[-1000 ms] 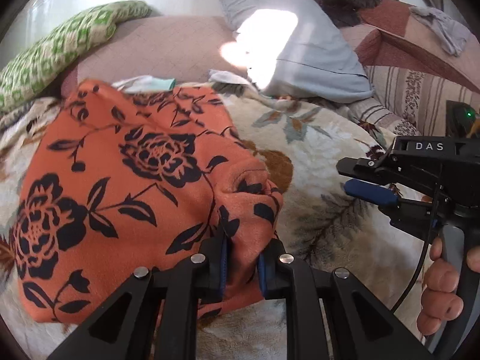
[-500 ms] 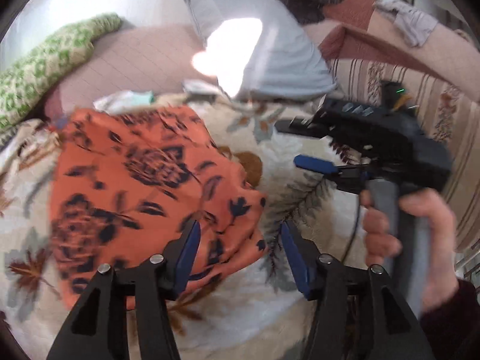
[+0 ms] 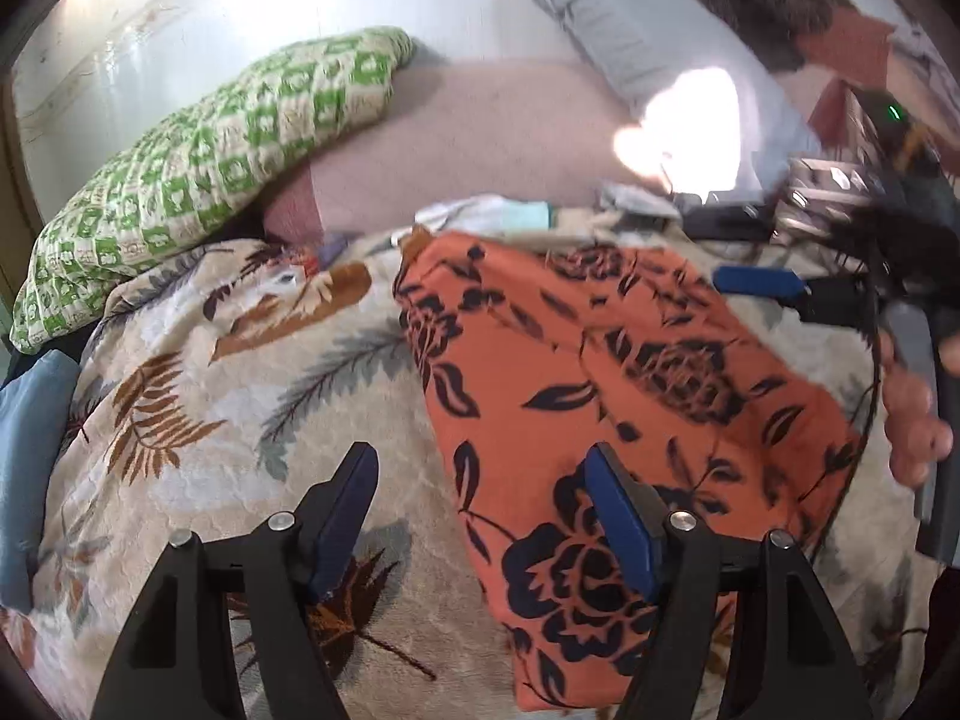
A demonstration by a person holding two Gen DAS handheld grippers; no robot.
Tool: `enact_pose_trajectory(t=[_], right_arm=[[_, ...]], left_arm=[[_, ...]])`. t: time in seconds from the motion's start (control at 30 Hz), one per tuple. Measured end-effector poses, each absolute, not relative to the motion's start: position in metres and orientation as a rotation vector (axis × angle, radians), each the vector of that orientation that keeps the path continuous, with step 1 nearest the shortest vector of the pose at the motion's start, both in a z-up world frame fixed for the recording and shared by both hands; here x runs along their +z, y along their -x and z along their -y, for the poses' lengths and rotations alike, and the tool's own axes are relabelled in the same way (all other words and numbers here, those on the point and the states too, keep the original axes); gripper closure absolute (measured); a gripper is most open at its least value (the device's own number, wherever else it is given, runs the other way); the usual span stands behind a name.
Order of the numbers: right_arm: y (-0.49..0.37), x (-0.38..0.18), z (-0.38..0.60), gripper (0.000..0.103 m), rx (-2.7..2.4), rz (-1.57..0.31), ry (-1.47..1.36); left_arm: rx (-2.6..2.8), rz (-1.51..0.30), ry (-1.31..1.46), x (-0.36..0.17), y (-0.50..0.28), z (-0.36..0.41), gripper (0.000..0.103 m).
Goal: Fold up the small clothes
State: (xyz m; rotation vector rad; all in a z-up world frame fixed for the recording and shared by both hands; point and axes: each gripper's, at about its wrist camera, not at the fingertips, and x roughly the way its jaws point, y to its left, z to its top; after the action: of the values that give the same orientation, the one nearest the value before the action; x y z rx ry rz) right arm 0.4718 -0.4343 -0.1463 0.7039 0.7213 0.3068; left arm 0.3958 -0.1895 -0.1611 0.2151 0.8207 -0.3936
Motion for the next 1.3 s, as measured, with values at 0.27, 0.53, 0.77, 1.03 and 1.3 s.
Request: enact_pose_trajectory(t=[0.27, 0.53, 0.77, 1.03, 1.3], right_arm=[[-0.564, -0.199, 0.429, 0.073, 0.025, -1.000, -0.593], [-0.472, -0.160, 0.448, 0.075, 0.006, -0.911, -0.639], [-0.400, -0.190, 0.420, 0.076, -0.059, -0.963, -0.491], [-0.382, -0.174, 0.437, 0.076, -0.034, -0.898, -0.551], [-0.428, -0.141, 0.416, 0.075, 0.094, -0.830, -0.551]], left_arm=[[-0.385, -0.961, -0.245, -0.194, -0.406, 0.182, 0.028], [-0.370, -0.981, -0.143, -0.170, -0.390, 0.160, 0.029], [-0.388, -1.021, -0.311, -0.195, -0.370, 0.173, 0.028], [-0.413, -0.973, -0.134, -0.156, -0.394, 0.145, 0.029], [-0.345, -0.869, -0.296, -0.141, -0.506, 0.184, 0.029]])
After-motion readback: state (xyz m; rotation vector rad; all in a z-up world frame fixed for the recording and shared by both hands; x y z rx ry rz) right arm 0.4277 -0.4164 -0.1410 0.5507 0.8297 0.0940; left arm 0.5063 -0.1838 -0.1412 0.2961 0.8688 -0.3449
